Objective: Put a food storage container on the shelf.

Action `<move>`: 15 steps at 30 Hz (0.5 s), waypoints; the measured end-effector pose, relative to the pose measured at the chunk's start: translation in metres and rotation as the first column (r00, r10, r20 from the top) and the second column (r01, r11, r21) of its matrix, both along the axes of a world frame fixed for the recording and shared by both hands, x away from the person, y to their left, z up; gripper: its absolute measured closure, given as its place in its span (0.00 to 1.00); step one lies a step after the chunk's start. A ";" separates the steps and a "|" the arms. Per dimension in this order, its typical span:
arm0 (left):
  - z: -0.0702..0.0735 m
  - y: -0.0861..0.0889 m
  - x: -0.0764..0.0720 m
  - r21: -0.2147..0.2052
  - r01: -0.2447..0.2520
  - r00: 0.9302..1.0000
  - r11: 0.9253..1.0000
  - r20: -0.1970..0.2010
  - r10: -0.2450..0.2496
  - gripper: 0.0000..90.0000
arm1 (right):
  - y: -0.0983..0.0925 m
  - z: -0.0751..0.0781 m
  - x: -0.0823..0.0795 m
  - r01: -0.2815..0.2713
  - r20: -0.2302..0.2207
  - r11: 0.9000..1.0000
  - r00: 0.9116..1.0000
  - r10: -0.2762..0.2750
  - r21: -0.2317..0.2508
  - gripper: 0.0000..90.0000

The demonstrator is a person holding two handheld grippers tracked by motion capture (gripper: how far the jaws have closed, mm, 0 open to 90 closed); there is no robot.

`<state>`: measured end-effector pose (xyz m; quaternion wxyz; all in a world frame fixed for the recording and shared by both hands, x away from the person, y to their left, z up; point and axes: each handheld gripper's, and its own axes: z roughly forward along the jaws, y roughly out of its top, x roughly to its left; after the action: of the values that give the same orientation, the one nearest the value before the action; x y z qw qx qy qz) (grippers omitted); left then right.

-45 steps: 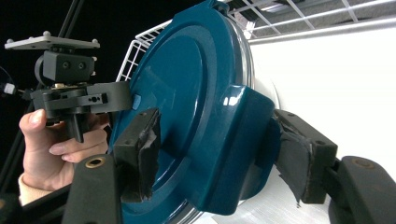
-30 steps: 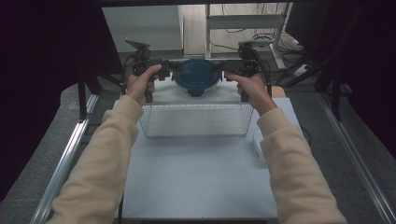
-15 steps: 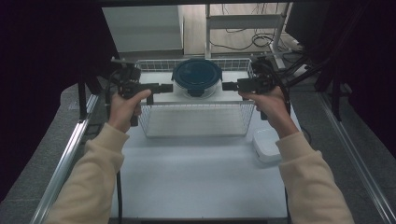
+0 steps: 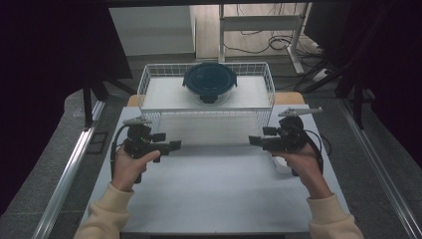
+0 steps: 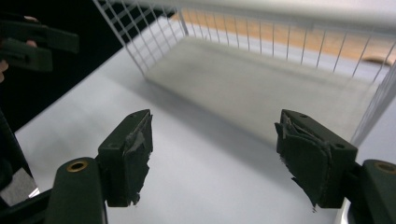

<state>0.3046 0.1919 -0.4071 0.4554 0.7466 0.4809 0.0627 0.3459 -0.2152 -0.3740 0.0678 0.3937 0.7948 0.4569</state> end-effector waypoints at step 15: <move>-0.048 0.003 -0.023 0.061 -0.024 0.998 0.998 -0.053 0.027 0.27 | -0.008 -0.058 -0.025 0.002 -0.069 0.996 0.998 -0.008 -0.093 0.31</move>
<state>0.2814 0.1950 -0.4548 0.4189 0.7551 0.5003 0.0631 0.3212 -0.2237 -0.4319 0.0595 0.4076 0.8160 0.4054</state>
